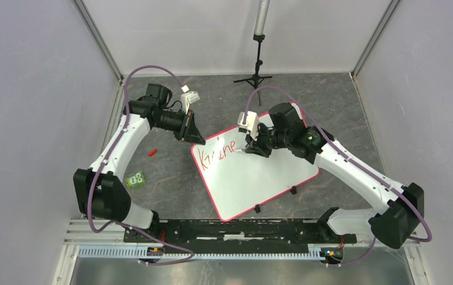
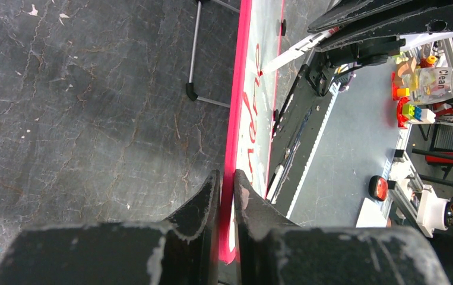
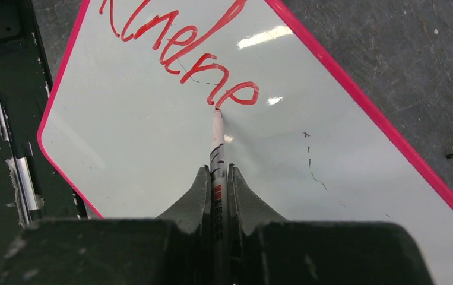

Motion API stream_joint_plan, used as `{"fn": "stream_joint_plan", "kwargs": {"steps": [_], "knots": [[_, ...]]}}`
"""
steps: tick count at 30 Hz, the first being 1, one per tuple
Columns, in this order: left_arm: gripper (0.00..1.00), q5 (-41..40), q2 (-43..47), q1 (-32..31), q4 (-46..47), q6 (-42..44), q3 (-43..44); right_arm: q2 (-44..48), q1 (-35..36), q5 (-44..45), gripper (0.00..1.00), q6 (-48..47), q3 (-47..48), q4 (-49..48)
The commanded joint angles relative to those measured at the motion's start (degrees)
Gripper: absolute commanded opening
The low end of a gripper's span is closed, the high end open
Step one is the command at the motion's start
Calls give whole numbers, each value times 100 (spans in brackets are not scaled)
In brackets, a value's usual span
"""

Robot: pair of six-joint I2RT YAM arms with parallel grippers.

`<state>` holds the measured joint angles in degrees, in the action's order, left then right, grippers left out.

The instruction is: Write a sentence on the whiteboard

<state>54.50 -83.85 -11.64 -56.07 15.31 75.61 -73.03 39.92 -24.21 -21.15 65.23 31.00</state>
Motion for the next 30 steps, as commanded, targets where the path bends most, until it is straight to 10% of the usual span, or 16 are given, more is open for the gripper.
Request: {"fn": "stream_joint_plan", "kwargs": {"steps": [1,30], "knots": [[2,95,21,-14,39,56,-3,125,-24,382,0,-143,-58,68],[2,140,41,-14,40,55,5,-295,-336,302,0,-250,810,98]]}}
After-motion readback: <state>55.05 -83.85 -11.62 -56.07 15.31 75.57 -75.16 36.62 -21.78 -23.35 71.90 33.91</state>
